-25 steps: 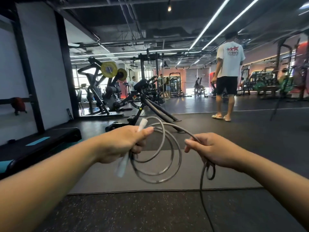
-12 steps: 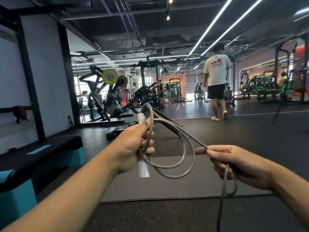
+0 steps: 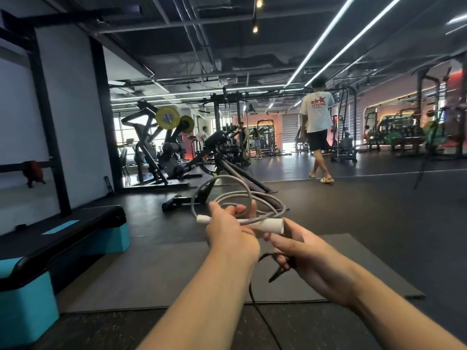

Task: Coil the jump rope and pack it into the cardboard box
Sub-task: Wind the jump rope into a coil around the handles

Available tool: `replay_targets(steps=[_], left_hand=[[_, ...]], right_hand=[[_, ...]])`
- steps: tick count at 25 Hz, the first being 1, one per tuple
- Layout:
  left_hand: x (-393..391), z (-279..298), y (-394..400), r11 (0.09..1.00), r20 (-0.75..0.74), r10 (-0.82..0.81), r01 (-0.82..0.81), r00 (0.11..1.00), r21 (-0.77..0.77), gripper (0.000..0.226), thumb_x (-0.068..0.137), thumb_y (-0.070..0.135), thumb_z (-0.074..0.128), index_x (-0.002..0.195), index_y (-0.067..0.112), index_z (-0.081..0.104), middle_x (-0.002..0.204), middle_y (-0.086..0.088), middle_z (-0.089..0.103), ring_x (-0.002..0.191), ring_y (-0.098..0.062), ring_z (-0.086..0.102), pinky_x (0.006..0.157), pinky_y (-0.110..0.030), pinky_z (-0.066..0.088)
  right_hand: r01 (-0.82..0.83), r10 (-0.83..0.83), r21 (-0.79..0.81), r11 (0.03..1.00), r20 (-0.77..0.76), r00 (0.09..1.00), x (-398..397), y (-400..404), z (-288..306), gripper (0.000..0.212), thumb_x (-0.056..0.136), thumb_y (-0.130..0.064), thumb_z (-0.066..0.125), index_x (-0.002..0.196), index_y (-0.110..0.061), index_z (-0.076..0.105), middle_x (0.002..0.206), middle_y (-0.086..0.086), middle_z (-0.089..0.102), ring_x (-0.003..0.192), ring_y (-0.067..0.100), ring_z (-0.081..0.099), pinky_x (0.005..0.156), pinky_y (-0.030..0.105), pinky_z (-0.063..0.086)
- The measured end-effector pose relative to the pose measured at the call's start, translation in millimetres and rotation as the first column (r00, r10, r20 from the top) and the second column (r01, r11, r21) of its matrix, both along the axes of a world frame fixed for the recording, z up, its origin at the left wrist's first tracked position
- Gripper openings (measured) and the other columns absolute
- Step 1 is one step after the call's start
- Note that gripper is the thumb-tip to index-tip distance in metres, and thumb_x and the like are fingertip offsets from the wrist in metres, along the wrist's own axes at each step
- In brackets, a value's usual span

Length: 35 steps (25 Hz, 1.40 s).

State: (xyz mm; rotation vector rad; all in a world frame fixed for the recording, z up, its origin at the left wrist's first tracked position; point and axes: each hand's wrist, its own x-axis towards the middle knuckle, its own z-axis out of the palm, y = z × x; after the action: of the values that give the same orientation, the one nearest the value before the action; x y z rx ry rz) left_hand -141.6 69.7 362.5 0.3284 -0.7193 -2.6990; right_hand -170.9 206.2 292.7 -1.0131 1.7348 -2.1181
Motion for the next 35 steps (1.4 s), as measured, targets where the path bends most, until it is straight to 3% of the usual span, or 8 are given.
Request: replay_targets(steps=[12, 16, 18, 19, 20, 22, 28, 35], left_hand=[[16, -28, 35, 0.894, 0.162, 0.017, 0.058, 0.987, -0.445, 0.056, 0.106, 0.045, 0.035, 0.081, 0.015, 0.076, 0.081, -0.004, 0.077, 0.080, -0.020, 0.069, 0.069, -0.030, 0.049], [19, -48, 13, 0.765, 0.317, -0.027, 0.224, 0.948, -0.604, 0.080, 0.067, 0.058, 0.081, 0.133, 0.021, 0.056, 0.133, -0.006, 0.059, 0.101, -0.019, 0.056, 0.075, -0.034, 0.048], [25, -47, -7, 0.433, 0.218, 0.315, 0.065, 0.924, -0.899, 0.121, 0.054, 0.041, 0.092, 0.154, 0.028, 0.026, 0.159, -0.014, 0.029, 0.135, -0.034, 0.039, 0.106, -0.048, 0.040], [28, -43, -16, -0.016, -0.133, 0.395, -0.138, 0.909, -0.990, 0.124, 0.063, 0.034, 0.088, 0.158, 0.031, 0.010, 0.166, -0.010, 0.009, 0.149, -0.032, 0.019, 0.117, -0.050, 0.025], [33, -33, -23, -0.487, -0.478, 0.221, -0.328, 0.850, -0.809, 0.121, 0.070, 0.030, 0.083, 0.160, 0.033, 0.002, 0.169, -0.005, -0.004, 0.154, -0.028, 0.003, 0.122, -0.050, 0.012], [36, -2, -24, -0.845, -0.553, -0.287, -0.478, 0.782, -0.238, 0.114, 0.073, 0.024, 0.076, 0.160, 0.034, 0.002, 0.170, -0.001, 0.001, 0.155, -0.025, 0.000, 0.123, -0.053, 0.008], [23, 8, -19, -0.848, -0.420, -0.416, -0.510, 0.807, -0.142, 0.066, 0.077, 0.026, 0.075, 0.128, 0.030, 0.033, 0.114, 0.004, 0.058, 0.084, -0.021, 0.066, 0.054, -0.035, 0.052], [39, 3, -26, -0.955, -0.472, -0.081, -0.205, 0.878, -0.217, 0.014, 0.097, 0.032, 0.053, 0.101, 0.020, 0.047, 0.114, 0.000, 0.054, 0.100, -0.028, 0.060, 0.066, -0.035, 0.040]], right_hand=[[0.431, -0.404, -0.309, 0.848, 0.150, 0.902, 35, -50, 14, 0.013, 0.086, -0.017, 0.078, 0.091, -0.007, 0.073, 0.073, 0.003, 0.078, 0.069, 0.010, 0.074, 0.062, 0.020, 0.057], [0.547, -0.562, -0.182, 0.817, -0.043, 0.826, 27, -30, 24, 0.037, 0.093, -0.031, 0.071, 0.061, -0.012, 0.073, 0.063, 0.006, 0.074, 0.063, 0.017, 0.072, 0.065, 0.029, 0.055], [0.511, -0.487, 0.007, 0.860, -0.292, 0.823, 28, -12, 35, 0.048, 0.098, -0.029, 0.065, 0.056, -0.007, 0.069, 0.058, 0.008, 0.071, 0.058, 0.017, 0.067, 0.064, 0.028, 0.052], [0.486, -0.400, 0.146, 0.862, -0.394, 0.827, 30, -5, 43, 0.048, 0.099, -0.027, 0.063, 0.058, -0.003, 0.068, 0.056, 0.007, 0.069, 0.056, 0.016, 0.064, 0.063, 0.028, 0.050], [0.472, -0.314, 0.283, 0.835, -0.459, 0.831, 32, 1, 49, 0.044, 0.098, -0.025, 0.063, 0.063, 0.001, 0.067, 0.055, 0.007, 0.068, 0.055, 0.015, 0.061, 0.061, 0.029, 0.049], [0.468, -0.214, 0.473, 0.747, -0.496, 0.842, 34, 8, 61, 0.032, 0.094, -0.019, 0.065, 0.065, -0.004, 0.064, 0.052, 0.003, 0.065, 0.051, 0.014, 0.056, 0.056, 0.035, 0.047], [0.420, -0.086, 0.620, 0.663, -0.494, 0.865, 41, 13, 82, 0.016, 0.092, -0.012, 0.063, 0.079, -0.004, 0.064, 0.060, 0.003, 0.065, 0.054, 0.006, 0.058, 0.058, 0.023, 0.049], [0.495, -0.017, 0.649, 0.578, -0.597, 0.802, 42, 20, 75, 0.019, 0.089, -0.029, 0.069, 0.088, -0.010, 0.069, 0.082, 0.007, 0.078, 0.077, 0.026, 0.071, 0.076, 0.046, 0.055]])
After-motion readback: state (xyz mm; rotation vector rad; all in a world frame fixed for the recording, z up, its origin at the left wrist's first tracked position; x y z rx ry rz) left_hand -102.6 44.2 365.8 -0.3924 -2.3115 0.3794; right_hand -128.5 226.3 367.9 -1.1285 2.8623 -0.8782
